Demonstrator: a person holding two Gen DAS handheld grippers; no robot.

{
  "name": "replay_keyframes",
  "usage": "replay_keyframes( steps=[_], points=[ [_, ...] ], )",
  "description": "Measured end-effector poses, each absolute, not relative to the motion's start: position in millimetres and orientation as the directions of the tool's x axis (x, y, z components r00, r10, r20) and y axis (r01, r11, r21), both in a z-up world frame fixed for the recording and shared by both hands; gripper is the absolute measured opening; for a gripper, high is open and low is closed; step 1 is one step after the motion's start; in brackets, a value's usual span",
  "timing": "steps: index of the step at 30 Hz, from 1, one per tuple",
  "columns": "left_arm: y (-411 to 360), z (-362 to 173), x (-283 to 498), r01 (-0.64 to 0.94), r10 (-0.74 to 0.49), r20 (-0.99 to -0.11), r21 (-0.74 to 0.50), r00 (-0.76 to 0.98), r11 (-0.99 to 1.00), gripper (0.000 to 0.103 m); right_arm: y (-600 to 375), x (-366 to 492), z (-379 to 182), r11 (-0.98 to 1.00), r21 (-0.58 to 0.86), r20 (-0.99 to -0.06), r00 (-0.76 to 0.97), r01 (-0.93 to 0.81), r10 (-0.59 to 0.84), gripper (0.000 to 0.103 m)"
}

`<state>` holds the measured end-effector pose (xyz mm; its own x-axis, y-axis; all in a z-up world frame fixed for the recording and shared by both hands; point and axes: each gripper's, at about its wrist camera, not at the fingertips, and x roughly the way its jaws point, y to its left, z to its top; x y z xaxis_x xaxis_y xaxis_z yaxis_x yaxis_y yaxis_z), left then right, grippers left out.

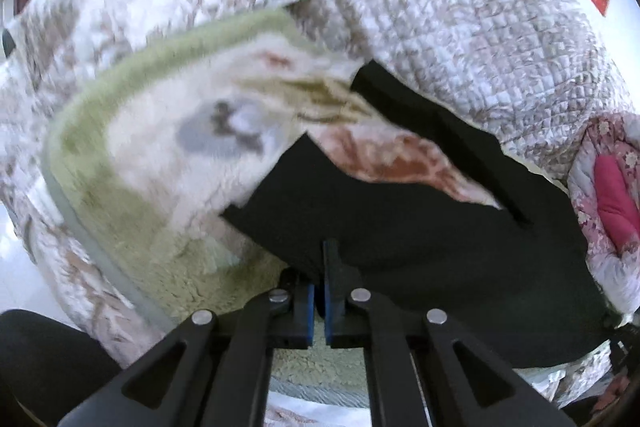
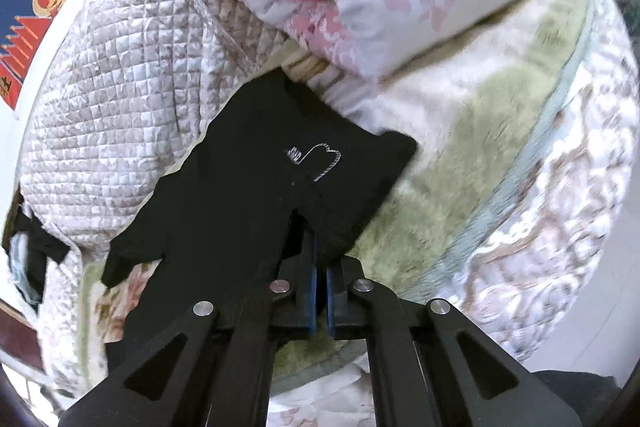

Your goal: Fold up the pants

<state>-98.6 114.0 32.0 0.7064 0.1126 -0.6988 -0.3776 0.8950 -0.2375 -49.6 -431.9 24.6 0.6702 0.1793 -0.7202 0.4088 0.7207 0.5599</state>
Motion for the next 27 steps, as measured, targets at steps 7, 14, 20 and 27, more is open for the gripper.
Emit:
replay_keyframes(
  steps=[7, 14, 20, 27],
  points=[
    [127, 9, -93, -0.441, 0.114, -0.789, -0.212, 0.604, 0.872, 0.009, -437, -48, 11, 0.710, 0.515, -0.790, 0.587, 0.481, 0.175, 0.012],
    [134, 42, -111, -0.502, 0.273, -0.714, -0.127, 0.645, 0.855, 0.010, -439, -75, 60, 0.766, 0.384, -0.748, 0.660, 0.515, -0.069, 0.032],
    [82, 40, -76, -0.249, -0.014, -0.711, -0.265, 0.703, 0.931, 0.022, -368, -42, 61, 0.921, 0.357, -0.731, 0.660, 0.155, 0.173, 0.033],
    [26, -7, -79, -0.105, -0.094, -0.796, -0.194, 0.598, 0.975, 0.024, -318, -38, 14, 0.966, 0.258, -0.846, 0.478, -0.019, 0.235, 0.037]
  ],
)
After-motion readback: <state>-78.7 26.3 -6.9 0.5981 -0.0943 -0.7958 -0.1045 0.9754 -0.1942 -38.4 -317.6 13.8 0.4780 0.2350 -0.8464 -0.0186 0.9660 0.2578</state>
